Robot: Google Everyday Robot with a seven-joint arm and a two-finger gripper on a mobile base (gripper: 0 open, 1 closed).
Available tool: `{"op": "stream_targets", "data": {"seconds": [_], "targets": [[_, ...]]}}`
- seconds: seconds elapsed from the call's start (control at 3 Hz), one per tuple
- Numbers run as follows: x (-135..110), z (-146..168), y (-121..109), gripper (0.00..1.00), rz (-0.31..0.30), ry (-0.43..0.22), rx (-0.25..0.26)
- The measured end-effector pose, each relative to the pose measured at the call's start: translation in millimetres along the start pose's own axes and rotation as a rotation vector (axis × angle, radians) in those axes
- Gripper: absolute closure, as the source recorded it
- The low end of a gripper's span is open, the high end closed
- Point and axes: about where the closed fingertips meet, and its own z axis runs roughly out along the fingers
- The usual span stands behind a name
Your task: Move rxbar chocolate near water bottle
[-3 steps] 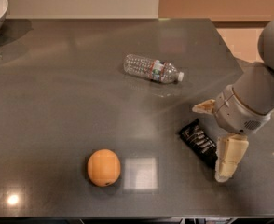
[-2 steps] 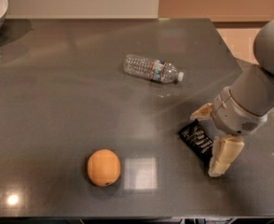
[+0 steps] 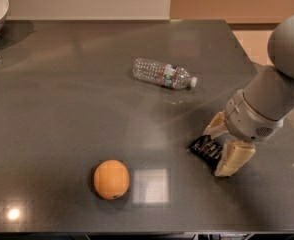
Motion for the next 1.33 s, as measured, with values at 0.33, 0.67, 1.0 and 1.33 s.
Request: {"op": "stream_targets", "data": {"seconds": [0.33,0.67,1.0,1.33], "targets": [[-2,-5,0,0.88,0.000,0.000,0.000],[-7,-13,-11,1.00,0.007,0.017,0.030],[-13,-22,-26,1.00,0.013,0.037,0.055],[-20,-27,-49,1.00,0.026,0.045,0.068]]}}
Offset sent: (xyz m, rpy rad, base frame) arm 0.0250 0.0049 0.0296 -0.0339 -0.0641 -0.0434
